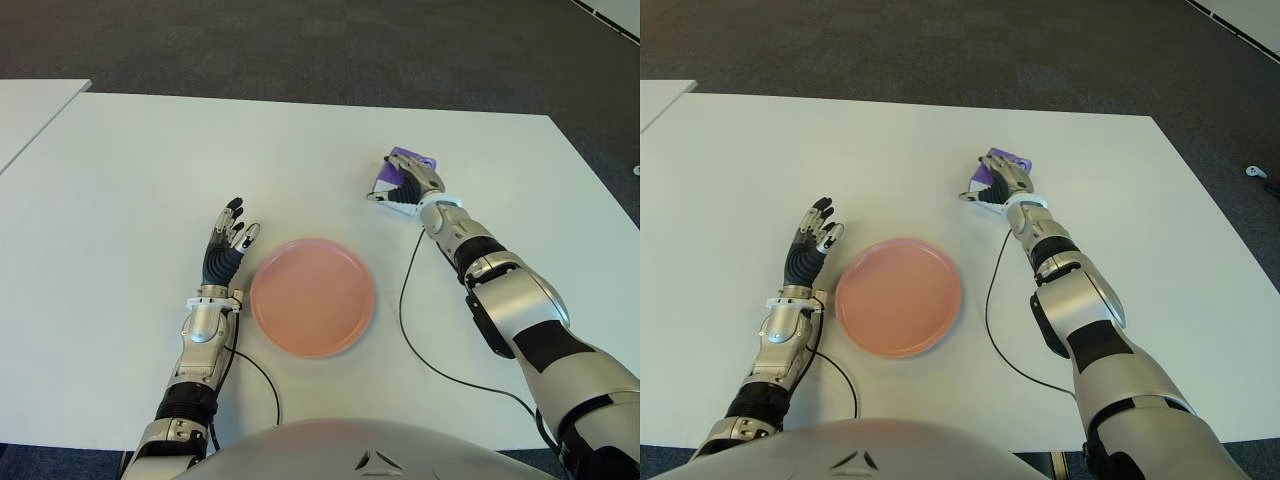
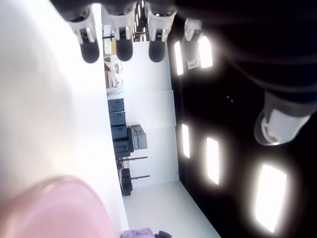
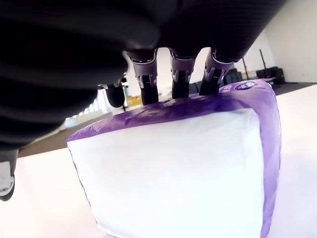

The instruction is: Put the tissue paper into the plate.

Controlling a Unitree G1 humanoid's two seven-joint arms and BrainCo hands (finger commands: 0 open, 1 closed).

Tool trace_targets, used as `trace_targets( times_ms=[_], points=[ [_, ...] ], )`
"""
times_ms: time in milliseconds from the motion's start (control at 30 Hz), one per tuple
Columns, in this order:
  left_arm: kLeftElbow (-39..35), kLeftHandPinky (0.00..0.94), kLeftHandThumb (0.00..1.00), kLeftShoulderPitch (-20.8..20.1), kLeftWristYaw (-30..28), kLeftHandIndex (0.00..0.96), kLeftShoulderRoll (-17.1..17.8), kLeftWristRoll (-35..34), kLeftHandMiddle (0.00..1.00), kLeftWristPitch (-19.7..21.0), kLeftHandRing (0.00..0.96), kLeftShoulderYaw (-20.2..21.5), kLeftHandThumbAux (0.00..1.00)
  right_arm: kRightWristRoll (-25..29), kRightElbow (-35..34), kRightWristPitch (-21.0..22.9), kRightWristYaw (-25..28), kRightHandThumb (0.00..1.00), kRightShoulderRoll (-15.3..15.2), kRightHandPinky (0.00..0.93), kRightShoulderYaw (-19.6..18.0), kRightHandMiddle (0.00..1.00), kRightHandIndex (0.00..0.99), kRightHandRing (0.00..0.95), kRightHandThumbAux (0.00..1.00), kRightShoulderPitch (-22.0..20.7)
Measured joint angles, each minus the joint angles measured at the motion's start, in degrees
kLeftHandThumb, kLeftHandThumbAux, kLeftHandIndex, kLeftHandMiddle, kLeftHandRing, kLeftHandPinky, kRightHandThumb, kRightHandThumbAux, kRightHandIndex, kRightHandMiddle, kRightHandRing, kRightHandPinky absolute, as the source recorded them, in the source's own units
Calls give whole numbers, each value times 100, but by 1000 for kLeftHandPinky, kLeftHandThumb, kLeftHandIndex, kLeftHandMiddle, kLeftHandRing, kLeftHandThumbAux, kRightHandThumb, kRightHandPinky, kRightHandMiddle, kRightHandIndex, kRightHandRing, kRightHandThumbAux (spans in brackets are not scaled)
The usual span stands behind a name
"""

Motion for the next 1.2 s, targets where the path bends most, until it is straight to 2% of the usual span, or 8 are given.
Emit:
trace_targets(
  times_ms=[633,967,1200],
  points=[
    [-308,0,0,222,185,0,13,109,0,107,0,-2,438,-16,22,91,-171,171,-35,0,0,0,0,0,433,25],
    [-451,0,0,322,185,0,11,150,0,246,0,-10,433,-20,-71,-115,-584,160,34,0,26,0,0,0,424,434],
    [-486,0,0,361,183,0,10,145,0,258,0,-12,437,-33,-113,-240,-615,160,-11,0,95,0,0,0,421,573]
  ],
)
